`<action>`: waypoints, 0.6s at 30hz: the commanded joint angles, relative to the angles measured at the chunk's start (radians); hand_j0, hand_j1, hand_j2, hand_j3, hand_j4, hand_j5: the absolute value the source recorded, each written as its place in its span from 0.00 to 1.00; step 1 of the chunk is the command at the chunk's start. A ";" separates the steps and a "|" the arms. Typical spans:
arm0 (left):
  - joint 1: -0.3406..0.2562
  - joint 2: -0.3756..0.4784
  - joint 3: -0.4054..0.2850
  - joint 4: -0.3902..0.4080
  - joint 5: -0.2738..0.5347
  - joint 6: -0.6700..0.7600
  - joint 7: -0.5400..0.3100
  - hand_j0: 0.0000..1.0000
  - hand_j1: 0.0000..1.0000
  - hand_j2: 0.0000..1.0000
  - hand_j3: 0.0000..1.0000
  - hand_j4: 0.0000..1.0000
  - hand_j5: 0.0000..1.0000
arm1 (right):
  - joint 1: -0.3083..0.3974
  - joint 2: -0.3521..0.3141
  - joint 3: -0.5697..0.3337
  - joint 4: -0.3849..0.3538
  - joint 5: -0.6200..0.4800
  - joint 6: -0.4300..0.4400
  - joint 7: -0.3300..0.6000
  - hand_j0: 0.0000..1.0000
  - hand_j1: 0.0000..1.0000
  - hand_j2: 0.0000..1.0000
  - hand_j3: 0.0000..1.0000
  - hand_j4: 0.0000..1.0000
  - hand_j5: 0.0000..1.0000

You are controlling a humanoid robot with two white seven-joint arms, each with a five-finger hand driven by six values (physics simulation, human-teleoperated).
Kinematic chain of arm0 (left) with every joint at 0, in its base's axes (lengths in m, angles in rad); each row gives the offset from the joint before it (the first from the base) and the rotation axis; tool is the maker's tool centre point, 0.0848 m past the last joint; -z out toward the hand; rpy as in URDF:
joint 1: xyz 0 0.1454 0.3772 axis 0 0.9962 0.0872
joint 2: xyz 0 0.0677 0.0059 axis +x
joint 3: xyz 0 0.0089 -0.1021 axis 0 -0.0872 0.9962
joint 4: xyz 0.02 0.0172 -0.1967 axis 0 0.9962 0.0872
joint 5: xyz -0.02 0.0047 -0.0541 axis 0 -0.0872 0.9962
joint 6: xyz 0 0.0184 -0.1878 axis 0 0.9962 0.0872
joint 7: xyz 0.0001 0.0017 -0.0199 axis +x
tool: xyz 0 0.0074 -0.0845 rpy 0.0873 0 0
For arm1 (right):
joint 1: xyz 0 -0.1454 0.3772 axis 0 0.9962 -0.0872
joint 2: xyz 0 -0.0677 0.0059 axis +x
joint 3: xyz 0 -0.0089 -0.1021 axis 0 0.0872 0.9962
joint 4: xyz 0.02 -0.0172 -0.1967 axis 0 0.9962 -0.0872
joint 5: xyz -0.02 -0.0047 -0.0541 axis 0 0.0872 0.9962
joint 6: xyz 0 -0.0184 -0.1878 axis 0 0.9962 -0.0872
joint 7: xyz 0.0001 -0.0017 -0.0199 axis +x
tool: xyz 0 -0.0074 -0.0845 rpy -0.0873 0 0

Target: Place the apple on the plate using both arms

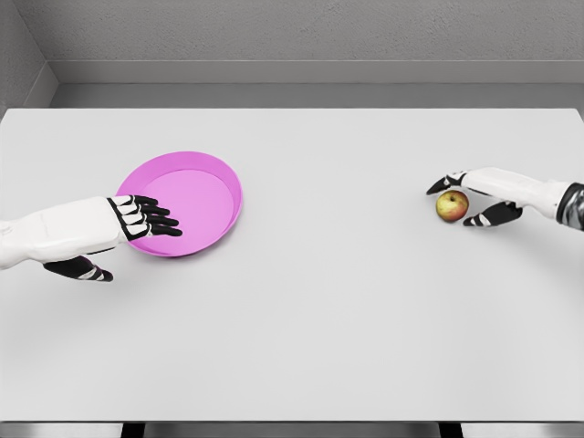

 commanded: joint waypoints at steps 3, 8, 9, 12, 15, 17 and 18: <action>0.000 0.001 0.001 0.000 0.007 0.001 -0.001 1.00 1.00 1.00 1.00 1.00 1.00 | 0.000 0.011 0.000 0.013 -0.007 0.003 0.000 0.73 0.73 0.73 0.73 0.73 0.73; 0.000 0.001 0.001 0.000 0.007 0.001 -0.001 1.00 1.00 1.00 1.00 1.00 1.00 | -0.008 0.013 0.000 0.024 -0.007 0.003 0.000 0.70 0.70 0.70 0.70 0.70 0.70; 0.000 0.001 0.001 0.000 0.007 0.001 0.001 1.00 1.00 1.00 1.00 1.00 1.00 | -0.008 0.013 0.000 0.024 -0.007 0.003 0.000 0.69 0.69 0.69 0.69 0.69 0.69; 0.000 0.003 0.001 0.000 0.007 0.001 0.001 1.00 1.00 1.00 1.00 1.00 1.00 | -0.008 0.013 0.000 0.024 -0.007 0.003 0.000 0.62 0.62 0.62 0.62 0.62 0.62; 0.000 0.001 0.001 0.000 0.007 0.001 -0.001 1.00 1.00 1.00 1.00 1.00 1.00 | -0.008 0.013 -0.002 0.024 -0.007 0.003 0.000 0.60 0.60 0.60 0.60 0.60 0.60; 0.000 0.001 0.001 0.000 0.007 0.001 0.001 1.00 1.00 1.00 1.00 1.00 1.00 | -0.009 0.014 -0.002 0.024 -0.007 0.003 0.000 0.59 0.59 0.59 0.59 0.59 0.59; 0.000 0.001 0.001 0.000 0.007 0.001 0.001 1.00 1.00 1.00 1.00 1.00 1.00 | -0.009 0.014 -0.002 0.024 -0.007 0.003 0.000 0.59 0.59 0.59 0.59 0.59 0.59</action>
